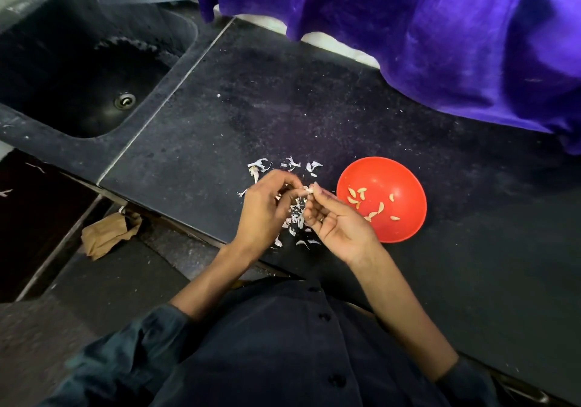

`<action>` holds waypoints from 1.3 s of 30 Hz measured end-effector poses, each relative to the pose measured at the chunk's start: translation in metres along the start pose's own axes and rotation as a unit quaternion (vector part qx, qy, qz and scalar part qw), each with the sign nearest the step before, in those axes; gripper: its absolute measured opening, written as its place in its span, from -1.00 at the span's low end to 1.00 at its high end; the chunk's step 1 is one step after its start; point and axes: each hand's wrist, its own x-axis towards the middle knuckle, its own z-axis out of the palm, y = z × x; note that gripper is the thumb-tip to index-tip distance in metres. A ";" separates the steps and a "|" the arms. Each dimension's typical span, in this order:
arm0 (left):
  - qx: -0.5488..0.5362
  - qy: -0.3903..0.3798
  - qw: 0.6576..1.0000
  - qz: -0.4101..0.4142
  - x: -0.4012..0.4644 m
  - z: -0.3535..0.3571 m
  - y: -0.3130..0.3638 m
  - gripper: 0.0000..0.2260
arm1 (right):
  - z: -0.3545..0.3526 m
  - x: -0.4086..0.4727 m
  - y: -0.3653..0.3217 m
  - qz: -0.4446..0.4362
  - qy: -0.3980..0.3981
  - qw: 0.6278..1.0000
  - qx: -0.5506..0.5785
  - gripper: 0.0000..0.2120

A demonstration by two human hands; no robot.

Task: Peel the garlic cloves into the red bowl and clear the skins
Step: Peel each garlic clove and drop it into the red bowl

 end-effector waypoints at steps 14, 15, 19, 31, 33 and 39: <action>0.111 -0.083 0.989 0.047 0.001 -0.006 -0.001 -0.78 | -0.011 0.001 0.001 -0.177 0.005 0.959 -0.221 -0.90; 0.131 -0.093 0.985 0.061 0.001 -0.007 -0.001 -0.76 | -0.011 0.001 0.000 -0.172 0.005 0.960 -0.220 -0.90; 0.181 -0.077 0.975 0.108 -0.002 -0.008 0.000 -0.86 | -0.013 0.002 0.002 -0.159 0.010 0.966 -0.202 -0.88; 0.198 -0.050 0.979 0.021 -0.006 0.000 0.006 -0.89 | -0.009 0.003 0.010 -0.234 0.027 0.938 -0.254 -0.91; 0.175 -0.058 0.983 -0.008 -0.006 0.002 0.007 -0.88 | -0.010 0.003 0.010 -0.256 0.031 0.924 -0.283 -0.91; 0.138 -0.041 0.989 -0.040 -0.008 0.005 0.006 -0.87 | -0.011 0.005 0.006 -0.212 0.012 0.938 -0.273 -0.91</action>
